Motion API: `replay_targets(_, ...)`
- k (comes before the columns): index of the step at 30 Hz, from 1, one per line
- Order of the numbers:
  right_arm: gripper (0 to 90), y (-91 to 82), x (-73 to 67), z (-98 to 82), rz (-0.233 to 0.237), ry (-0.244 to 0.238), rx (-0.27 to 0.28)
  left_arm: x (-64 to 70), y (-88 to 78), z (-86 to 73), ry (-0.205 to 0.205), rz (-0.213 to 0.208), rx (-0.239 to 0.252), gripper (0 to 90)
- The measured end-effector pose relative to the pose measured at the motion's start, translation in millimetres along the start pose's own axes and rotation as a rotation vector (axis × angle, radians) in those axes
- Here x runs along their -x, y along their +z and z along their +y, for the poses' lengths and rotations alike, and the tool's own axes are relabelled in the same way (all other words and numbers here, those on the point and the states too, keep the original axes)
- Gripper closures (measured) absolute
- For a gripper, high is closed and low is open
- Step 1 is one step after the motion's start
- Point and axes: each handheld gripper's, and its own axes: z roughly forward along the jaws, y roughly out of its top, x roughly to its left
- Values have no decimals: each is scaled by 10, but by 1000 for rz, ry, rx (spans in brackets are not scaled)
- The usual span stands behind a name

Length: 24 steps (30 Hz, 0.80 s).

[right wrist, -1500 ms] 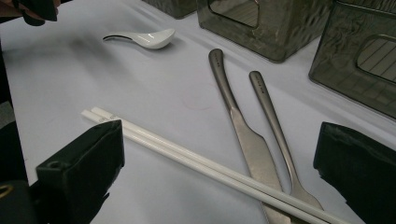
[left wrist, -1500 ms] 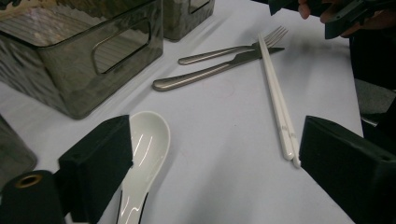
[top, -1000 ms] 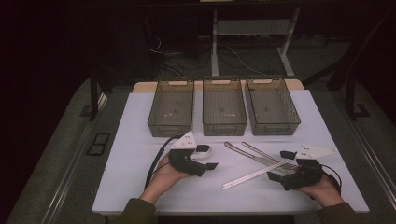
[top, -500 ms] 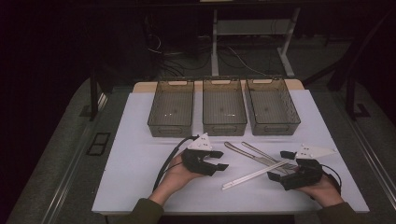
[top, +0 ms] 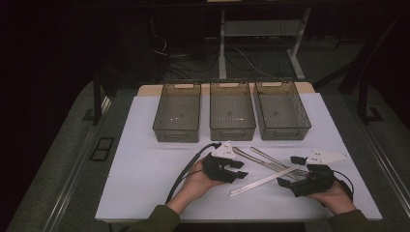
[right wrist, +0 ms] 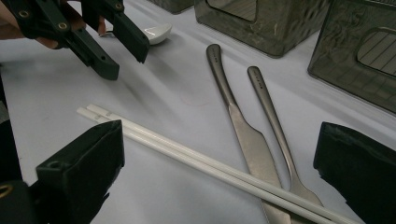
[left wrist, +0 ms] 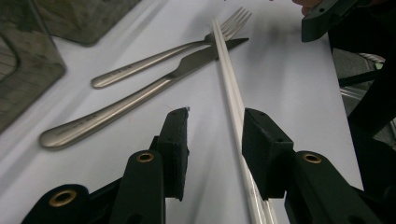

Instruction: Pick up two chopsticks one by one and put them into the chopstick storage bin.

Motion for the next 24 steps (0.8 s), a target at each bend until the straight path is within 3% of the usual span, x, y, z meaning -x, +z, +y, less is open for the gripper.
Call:
replay_targets(11,19,1,2,-1,1,2,-4,69,243,26,8,-57,-48,664)
replay_targets(24,18,2,3,-1,2,3,-6,104,397,10,10,-50,-90,696)
